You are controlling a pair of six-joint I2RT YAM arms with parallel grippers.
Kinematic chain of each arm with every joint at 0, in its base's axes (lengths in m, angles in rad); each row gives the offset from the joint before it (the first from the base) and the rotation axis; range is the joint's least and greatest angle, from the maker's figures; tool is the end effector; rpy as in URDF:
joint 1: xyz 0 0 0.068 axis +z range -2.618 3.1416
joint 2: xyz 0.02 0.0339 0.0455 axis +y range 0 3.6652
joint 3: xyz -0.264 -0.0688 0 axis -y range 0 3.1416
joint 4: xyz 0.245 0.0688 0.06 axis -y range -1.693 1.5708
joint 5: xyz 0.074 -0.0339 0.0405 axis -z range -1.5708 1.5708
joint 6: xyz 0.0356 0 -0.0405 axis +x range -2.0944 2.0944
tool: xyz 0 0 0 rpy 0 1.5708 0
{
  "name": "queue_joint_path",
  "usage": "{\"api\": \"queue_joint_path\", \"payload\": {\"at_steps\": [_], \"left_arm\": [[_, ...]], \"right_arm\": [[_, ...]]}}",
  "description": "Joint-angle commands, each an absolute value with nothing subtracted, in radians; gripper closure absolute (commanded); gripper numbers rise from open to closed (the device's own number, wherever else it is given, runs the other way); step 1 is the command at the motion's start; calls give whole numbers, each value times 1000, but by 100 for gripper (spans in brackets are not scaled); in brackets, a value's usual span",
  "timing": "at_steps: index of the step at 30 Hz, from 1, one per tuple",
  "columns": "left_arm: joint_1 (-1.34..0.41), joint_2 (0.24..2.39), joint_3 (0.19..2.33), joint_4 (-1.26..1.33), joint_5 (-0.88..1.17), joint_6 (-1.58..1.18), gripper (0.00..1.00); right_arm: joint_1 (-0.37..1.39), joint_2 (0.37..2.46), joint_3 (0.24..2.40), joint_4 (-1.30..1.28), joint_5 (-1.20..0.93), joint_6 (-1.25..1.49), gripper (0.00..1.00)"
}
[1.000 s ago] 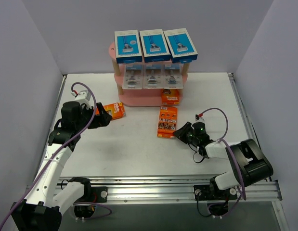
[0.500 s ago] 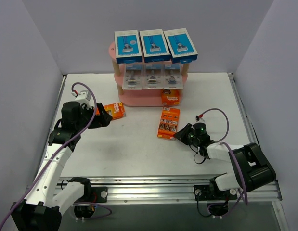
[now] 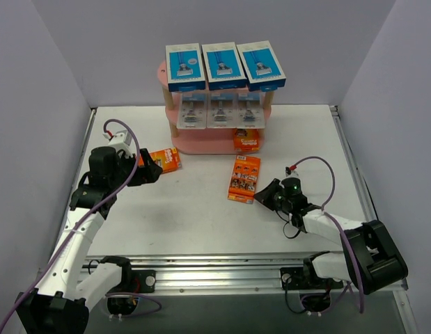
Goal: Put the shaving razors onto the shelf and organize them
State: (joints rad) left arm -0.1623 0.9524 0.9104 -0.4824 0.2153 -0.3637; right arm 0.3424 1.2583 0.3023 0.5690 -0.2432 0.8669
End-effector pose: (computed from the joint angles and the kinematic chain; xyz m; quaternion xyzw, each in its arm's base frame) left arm 0.2044 -0.0412 0.3238 -0.0332 0.8622 -0.2190 0.4555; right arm 0.2135 0.0852 0.1582 0.1482 0.8131 0.3976 0.3984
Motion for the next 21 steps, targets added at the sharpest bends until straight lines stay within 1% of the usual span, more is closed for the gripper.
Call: {"api": "queue_joint_path", "payload": {"at_steps": [1, 2, 4, 9, 16, 21], "left_arm": [[-166, 951, 916, -460, 229, -373, 6], [-166, 951, 916, -460, 230, -373, 6], [-166, 951, 916, -460, 232, -373, 6], [-166, 951, 916, -460, 233, -373, 6], [-166, 950, 916, -460, 235, -373, 6], [-167, 950, 916, -457, 239, -374, 6]], "right_arm": [[351, 1227, 316, 535, -235, 864, 88], [351, 1229, 314, 532, -233, 864, 84], [351, 1232, 304, 537, -233, 865, 80], [354, 1264, 270, 590, -239, 876, 78], [364, 1371, 255, 682, -249, 882, 77], [364, 1407, 255, 704, -241, 882, 74]]}}
